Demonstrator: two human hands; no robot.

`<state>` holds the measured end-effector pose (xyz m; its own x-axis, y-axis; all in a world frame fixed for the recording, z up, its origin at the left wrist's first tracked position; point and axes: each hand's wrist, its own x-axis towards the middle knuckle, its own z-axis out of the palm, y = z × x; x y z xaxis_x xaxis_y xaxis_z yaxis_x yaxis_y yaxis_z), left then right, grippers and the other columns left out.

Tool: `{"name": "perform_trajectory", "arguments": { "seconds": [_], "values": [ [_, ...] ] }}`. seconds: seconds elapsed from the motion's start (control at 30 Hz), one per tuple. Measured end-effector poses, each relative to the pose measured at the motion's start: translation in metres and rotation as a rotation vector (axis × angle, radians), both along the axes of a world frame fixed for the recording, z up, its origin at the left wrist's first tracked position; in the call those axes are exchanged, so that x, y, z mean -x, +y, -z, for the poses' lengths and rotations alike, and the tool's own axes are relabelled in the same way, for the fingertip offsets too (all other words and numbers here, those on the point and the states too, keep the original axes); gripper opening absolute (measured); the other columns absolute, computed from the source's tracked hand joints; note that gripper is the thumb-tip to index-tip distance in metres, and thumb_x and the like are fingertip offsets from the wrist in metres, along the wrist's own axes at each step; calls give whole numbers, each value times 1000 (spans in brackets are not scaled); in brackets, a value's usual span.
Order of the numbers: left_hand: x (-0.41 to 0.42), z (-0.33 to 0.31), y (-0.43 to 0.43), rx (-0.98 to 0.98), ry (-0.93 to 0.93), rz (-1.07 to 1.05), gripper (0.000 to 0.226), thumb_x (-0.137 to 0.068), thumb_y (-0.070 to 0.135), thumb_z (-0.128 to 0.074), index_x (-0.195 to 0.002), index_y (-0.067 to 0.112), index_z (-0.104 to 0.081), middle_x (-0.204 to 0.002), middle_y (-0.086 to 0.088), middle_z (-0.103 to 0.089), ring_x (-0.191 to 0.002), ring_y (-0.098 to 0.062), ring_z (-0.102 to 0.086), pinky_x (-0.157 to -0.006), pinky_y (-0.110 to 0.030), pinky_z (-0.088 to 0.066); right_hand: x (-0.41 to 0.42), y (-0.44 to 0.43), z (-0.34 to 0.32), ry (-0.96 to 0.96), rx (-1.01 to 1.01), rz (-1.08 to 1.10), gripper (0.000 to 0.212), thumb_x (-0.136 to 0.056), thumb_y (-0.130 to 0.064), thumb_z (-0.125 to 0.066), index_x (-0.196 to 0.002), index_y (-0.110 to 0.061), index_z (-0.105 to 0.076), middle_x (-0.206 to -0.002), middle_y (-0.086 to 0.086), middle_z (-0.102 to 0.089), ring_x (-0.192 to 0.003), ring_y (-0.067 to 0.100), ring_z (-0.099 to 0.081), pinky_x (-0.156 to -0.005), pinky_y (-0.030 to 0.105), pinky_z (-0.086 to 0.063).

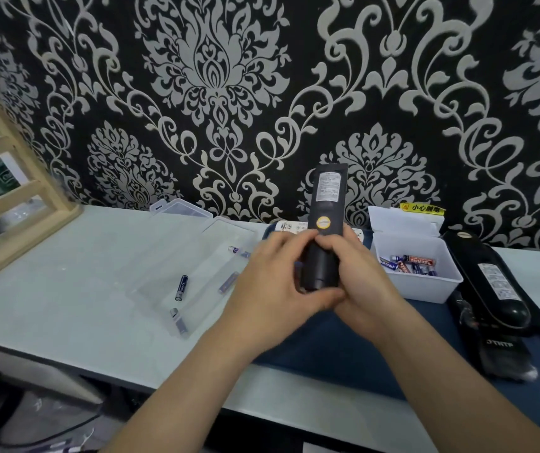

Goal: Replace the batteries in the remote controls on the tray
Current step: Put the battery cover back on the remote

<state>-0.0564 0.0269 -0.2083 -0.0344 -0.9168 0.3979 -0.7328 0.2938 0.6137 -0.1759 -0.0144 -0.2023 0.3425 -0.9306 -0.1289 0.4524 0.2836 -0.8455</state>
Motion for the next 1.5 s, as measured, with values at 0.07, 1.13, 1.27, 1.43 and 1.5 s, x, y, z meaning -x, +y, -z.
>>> {"name": "perform_trajectory", "arguments": {
  "seconds": [0.07, 1.13, 1.27, 1.43, 1.5],
  "values": [
    [6, 3, 2, 18, -123, -57, 74, -70, 50, -73, -136, 31, -46, -115, 9, -53, -104, -12, -55, -87, -28, -48, -1, 1, 3, 24, -30, 36, 17, -98, -15, -52, -111, -19, -60, -87, 6, -68, -73, 13, -69, -61, 32, -57],
    [14, -19, 0, 227, -63, 35, 28, -76, 13, -64, -99, 22, -52, -94, 14, -56, -88, -7, -49, -74, -15, -39, 21, 7, -15, 268, 100, 47, 29, -103, -32, -39, -86, -28, -63, -73, 4, -66, -56, 18, -58, -40, 26, -42],
    [16, -22, 2, 212, -50, 44, 31, -76, 8, -66, -99, 22, -49, -93, 13, -56, -84, -5, -49, -74, -12, -39, 20, 8, -15, 307, 167, 47, 28, -103, -32, -37, -88, -29, -60, -69, 0, -64, -56, 16, -58, -42, 26, -41],
    [14, -21, 2, 215, -1, 59, 28, -79, 11, -64, -100, 24, -51, -94, 15, -59, -88, -6, -57, -74, -32, -52, 18, 9, -13, 319, 193, 55, 29, -103, -33, -36, -85, -31, -59, -72, 4, -65, -59, 17, -59, -43, 27, -41],
    [14, -22, 3, 223, 5, 57, 27, -79, 10, -64, -99, 25, -53, -93, 15, -59, -88, -7, -58, -72, -35, -53, 18, 9, -13, 335, 207, 59, 29, -103, -32, -35, -86, -31, -58, -71, 3, -64, -58, 16, -59, -43, 28, -41]
  ]
}}
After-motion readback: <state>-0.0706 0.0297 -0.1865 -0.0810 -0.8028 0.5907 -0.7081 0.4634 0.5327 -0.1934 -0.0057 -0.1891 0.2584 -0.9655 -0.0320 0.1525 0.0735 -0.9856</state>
